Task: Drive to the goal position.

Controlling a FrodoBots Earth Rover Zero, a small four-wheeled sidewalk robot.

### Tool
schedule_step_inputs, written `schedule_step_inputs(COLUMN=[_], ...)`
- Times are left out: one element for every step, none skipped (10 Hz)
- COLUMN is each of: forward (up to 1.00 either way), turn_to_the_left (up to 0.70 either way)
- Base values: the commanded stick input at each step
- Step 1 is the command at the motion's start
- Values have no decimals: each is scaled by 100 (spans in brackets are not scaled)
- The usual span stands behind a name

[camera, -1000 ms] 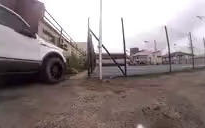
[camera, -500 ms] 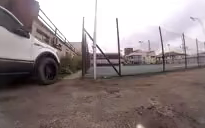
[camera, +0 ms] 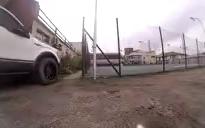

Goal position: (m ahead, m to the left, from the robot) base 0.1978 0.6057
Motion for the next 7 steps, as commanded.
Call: schedule_step_inputs(forward=[0,0,0,0,0,0,0], turn_to_the_left=[-70,-70,-70,-70,-70,-70,-70])
